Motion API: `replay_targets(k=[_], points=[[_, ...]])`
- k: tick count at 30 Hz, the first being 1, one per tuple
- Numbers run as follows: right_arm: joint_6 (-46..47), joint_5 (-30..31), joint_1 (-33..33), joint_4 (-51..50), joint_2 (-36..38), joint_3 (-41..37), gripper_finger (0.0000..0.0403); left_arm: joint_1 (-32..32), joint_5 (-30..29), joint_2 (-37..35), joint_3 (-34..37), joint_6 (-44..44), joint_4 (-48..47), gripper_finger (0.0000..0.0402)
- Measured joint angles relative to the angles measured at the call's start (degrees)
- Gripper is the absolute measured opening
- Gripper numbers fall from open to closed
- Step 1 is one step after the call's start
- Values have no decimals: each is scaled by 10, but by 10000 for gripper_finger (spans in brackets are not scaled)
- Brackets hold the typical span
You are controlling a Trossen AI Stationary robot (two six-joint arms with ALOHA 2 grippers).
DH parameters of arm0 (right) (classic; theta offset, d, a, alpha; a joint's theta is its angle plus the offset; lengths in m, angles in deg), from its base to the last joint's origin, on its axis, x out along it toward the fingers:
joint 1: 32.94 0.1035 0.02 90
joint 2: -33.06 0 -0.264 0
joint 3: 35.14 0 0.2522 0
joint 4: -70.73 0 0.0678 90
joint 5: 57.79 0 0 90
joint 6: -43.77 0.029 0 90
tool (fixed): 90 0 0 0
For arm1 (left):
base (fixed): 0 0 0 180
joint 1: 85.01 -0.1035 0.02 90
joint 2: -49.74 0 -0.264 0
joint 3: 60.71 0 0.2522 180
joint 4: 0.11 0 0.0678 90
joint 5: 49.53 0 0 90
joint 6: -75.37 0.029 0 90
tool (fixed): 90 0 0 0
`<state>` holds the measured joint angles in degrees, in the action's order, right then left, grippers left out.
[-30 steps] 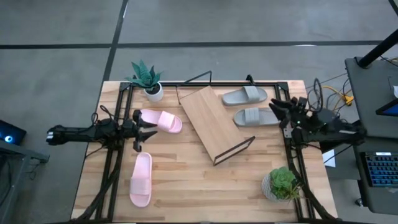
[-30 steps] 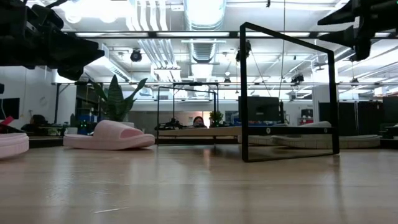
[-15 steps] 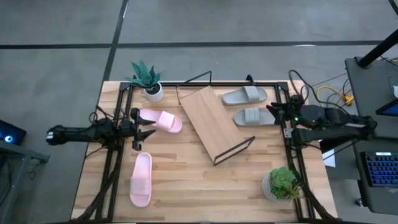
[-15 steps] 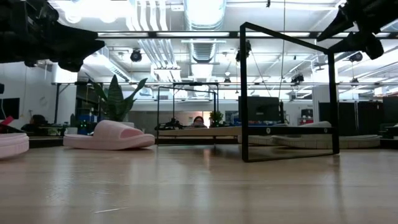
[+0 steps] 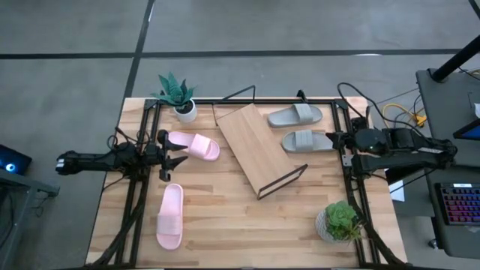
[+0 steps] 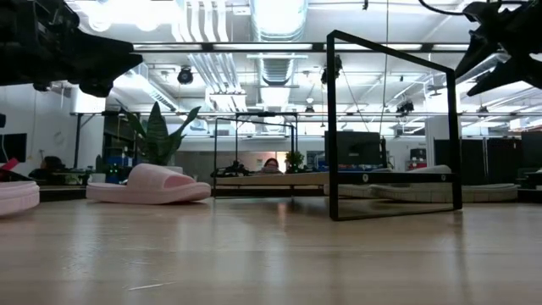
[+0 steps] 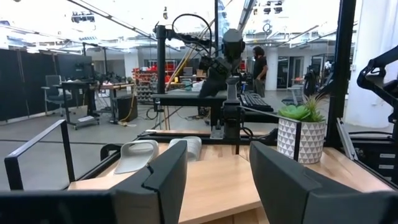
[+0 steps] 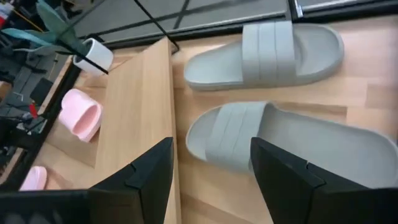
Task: Pick and place slides into the shelf
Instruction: Put the bottom gray slide on the shelf
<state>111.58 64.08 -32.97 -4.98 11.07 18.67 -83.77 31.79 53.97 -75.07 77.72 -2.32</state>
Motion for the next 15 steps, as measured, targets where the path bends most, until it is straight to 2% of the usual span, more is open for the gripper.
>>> replay_targets(k=[8,15], points=[[28,-40,0,18,-23,-1,203,0,-13,0,0,3,2,160],[3,-88,-31,41,-96,11,203,0,-13,0,0,15,5,160]])
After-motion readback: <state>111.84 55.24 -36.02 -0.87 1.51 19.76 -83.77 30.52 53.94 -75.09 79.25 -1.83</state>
